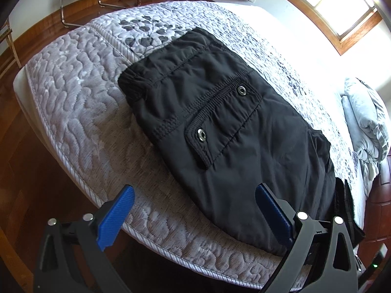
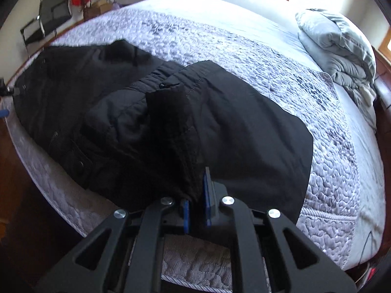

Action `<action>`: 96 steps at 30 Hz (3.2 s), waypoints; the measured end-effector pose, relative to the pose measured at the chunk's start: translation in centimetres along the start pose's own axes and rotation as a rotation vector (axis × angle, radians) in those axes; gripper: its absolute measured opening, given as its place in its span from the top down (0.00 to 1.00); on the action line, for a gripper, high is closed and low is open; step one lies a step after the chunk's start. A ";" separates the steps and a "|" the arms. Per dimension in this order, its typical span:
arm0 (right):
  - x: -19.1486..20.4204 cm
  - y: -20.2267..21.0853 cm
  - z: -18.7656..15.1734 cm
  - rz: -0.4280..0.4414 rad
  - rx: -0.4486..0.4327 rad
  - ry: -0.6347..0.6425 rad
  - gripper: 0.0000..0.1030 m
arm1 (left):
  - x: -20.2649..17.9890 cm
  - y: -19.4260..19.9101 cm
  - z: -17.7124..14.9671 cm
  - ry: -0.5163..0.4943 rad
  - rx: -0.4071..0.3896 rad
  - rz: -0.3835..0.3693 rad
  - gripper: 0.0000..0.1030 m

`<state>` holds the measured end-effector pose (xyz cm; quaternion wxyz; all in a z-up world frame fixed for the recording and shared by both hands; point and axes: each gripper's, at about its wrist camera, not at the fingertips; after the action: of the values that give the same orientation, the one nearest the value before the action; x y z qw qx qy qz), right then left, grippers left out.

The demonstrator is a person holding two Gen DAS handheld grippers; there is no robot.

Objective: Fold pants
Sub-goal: 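Open the right tool and withdraw it from the folded pants, then move the left tool to the edge of the folded pants to grasp it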

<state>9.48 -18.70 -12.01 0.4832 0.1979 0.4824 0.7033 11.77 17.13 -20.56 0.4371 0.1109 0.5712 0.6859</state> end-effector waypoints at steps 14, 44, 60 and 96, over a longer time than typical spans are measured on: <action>0.1 1.4 -2.3 0.235 -0.020 -0.076 0.35 | 0.2 -0.4 -0.2 0.009 0.015 0.001 0.04; 2.9 0.8 -0.1 0.371 -0.005 -0.008 0.92 | 1.4 -1.1 -0.3 0.063 0.034 -0.024 0.04; -3.0 4.5 -0.6 0.449 -0.099 -0.203 0.38 | 2.8 0.6 2.2 0.086 -0.029 -0.056 0.04; -15.2 1.9 -7.2 0.295 -0.027 -0.634 0.34 | 8.5 -5.5 6.7 0.358 0.074 -0.575 0.04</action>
<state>10.11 -35.61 -10.82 0.5047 0.4676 0.2651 0.6756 13.72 27.71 -26.16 0.5012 -0.1610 0.6712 0.5219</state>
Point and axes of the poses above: each gripper's, at about its wrist camera, not at the fingertips, and y roughly against the way its jaws point, x to its left, z to its top, and after that the axes turned 1 degree about -y, right-handed
